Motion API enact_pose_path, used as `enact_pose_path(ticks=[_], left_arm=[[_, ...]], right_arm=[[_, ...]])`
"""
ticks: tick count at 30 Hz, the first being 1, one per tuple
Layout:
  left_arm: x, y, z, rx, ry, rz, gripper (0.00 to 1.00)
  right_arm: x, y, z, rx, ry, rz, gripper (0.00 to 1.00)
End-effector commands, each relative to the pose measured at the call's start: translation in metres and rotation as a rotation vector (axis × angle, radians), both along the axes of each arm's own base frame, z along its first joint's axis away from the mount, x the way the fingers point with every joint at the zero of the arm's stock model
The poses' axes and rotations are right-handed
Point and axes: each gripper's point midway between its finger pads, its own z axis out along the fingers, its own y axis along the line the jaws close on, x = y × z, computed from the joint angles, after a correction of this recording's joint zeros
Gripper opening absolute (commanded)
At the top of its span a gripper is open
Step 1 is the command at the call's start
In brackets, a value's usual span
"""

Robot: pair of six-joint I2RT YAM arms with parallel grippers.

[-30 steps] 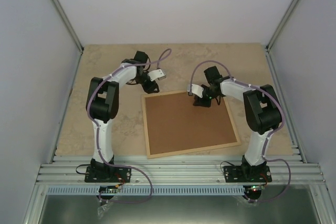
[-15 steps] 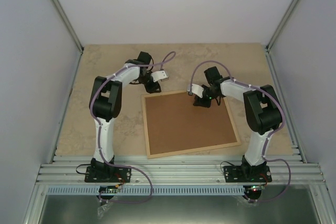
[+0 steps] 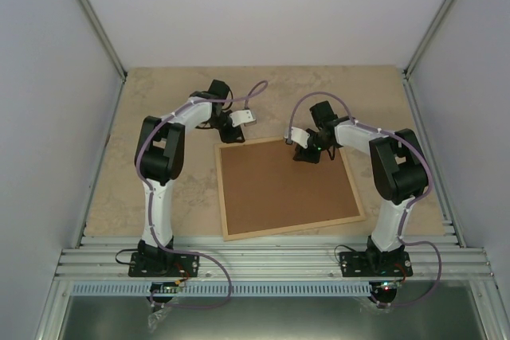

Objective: Put the photo into the frame

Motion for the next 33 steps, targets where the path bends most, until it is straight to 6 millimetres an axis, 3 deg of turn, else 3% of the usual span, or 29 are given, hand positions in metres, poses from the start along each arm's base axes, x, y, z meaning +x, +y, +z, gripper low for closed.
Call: enact_pose_path(ticks=[1,11,21,33], left_arm=[[-0.011,-0.006,0.014,-0.028,-0.004,-0.041,0.39],[-0.008,-0.007,0.003,-0.003,0.006,-0.035,0.39],[-0.008,-0.012,0.012,-0.023,-0.006,-0.038,0.39],[-0.009,-0.002,-0.009,0.056,-0.016,-0.044,0.38]], right_arm=[[-0.007,-0.012,-0.025,-0.075,0.035,-0.016,0.36],[-0.005,-0.012,-0.027,-0.078,0.036,-0.012,0.35],[-0.005,-0.011,-0.027,-0.075,0.036,-0.008,0.35],[-0.004,-0.012,-0.027,-0.075,0.036,-0.016,0.35]])
